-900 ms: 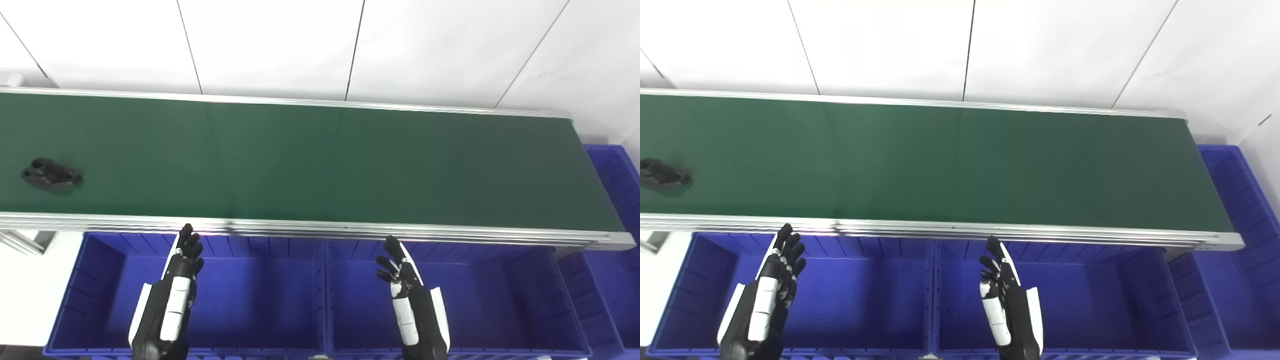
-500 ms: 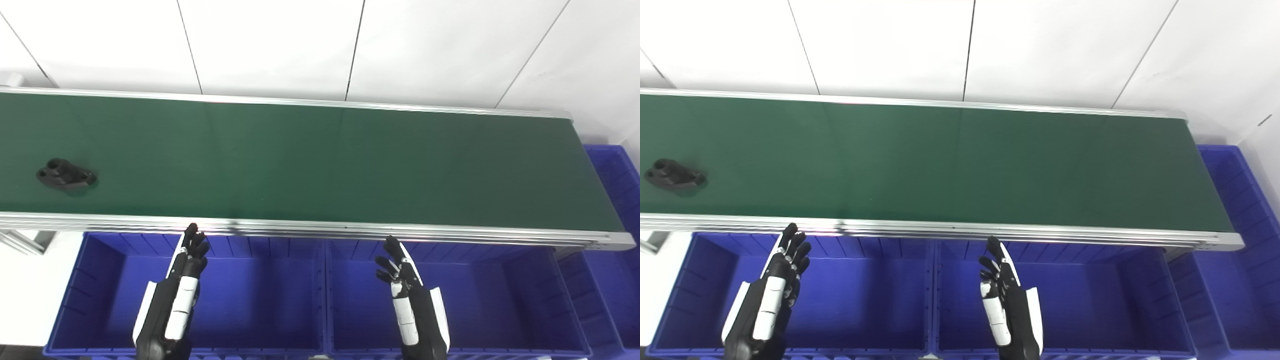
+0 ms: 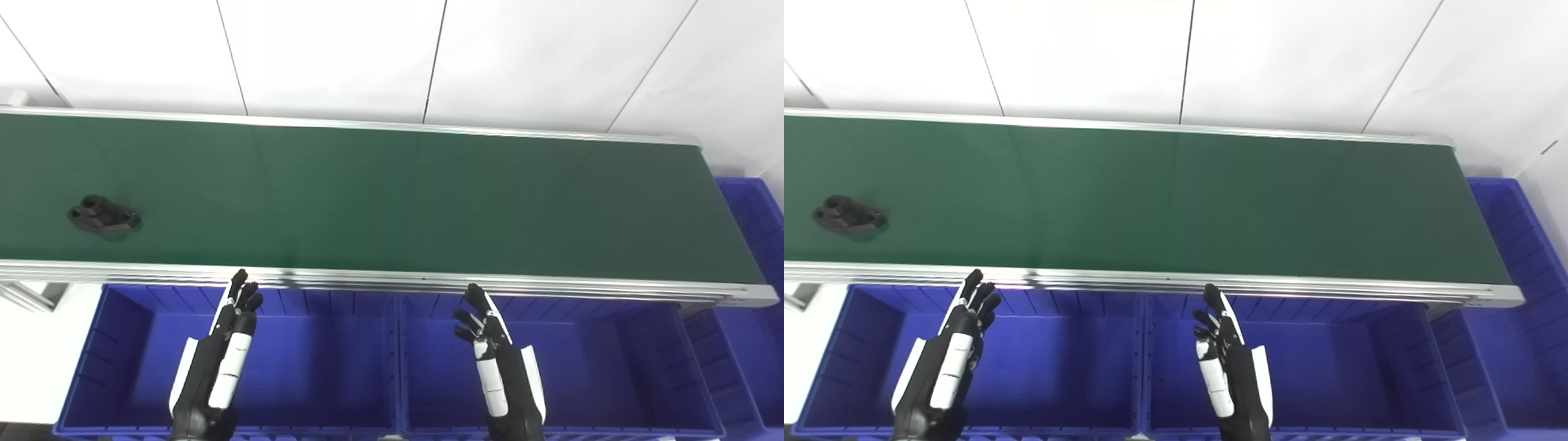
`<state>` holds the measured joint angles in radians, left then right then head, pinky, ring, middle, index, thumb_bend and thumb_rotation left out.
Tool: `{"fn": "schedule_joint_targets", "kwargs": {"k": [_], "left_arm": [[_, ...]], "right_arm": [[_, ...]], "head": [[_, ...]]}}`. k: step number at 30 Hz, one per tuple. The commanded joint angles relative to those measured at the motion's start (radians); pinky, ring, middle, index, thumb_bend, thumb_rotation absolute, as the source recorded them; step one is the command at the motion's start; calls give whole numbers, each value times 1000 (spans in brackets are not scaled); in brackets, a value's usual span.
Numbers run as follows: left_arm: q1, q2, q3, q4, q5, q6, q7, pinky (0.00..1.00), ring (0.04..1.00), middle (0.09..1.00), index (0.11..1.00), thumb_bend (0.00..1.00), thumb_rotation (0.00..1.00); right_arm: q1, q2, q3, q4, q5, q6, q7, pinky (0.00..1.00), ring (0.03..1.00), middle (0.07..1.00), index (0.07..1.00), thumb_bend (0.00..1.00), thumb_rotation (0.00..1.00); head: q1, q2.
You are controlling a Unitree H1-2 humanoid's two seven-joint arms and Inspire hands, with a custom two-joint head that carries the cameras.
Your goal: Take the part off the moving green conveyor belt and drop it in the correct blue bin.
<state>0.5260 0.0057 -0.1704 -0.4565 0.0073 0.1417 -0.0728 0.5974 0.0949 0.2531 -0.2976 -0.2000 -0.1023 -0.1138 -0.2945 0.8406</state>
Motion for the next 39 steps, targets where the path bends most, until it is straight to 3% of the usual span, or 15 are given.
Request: {"fn": "schedule_joint_targets", "kwargs": {"k": [1, 13, 21, 25, 32, 39], "left_arm": [[-10, -1, -4, -6, 13, -34, 3, 1000, 964, 976, 1000, 584, 884], [-26, 6, -7, 36, 31, -61, 2, 997, 944, 966, 1000, 578, 890], [-6, 5, -14, 8, 28, -54, 1, 992, 945, 961, 1000, 583, 890], [10, 1, -24, 18, 36, -103, 6, 978, 936, 959, 1000, 560, 862], [32, -14, -40, 14, 53, -115, 13, 988, 941, 944, 1000, 523, 837], [39, -46, -70, 76, 87, -175, 35, 958, 932, 941, 1000, 556, 819]], "right_arm": [[-4, 5, 0, -6, 8, -1, 10, 830, 868, 941, 948, 815, 1000], [-24, 0, -2, 25, -2, 10, 17, 813, 860, 921, 939, 795, 1000], [2, -3, -2, -9, -1, 15, 26, 806, 851, 914, 931, 807, 1000], [16, -15, -9, -11, 17, -1, 33, 818, 858, 925, 938, 827, 1000], [30, -37, -19, -11, 25, -25, 33, 808, 858, 915, 935, 800, 1000], [27, -72, -56, 45, 74, -84, 42, 822, 875, 921, 951, 810, 1000]], "head": [[-1, 2], [10, -18], [31, -20], [76, -35], [116, -76], [220, -164]]}}
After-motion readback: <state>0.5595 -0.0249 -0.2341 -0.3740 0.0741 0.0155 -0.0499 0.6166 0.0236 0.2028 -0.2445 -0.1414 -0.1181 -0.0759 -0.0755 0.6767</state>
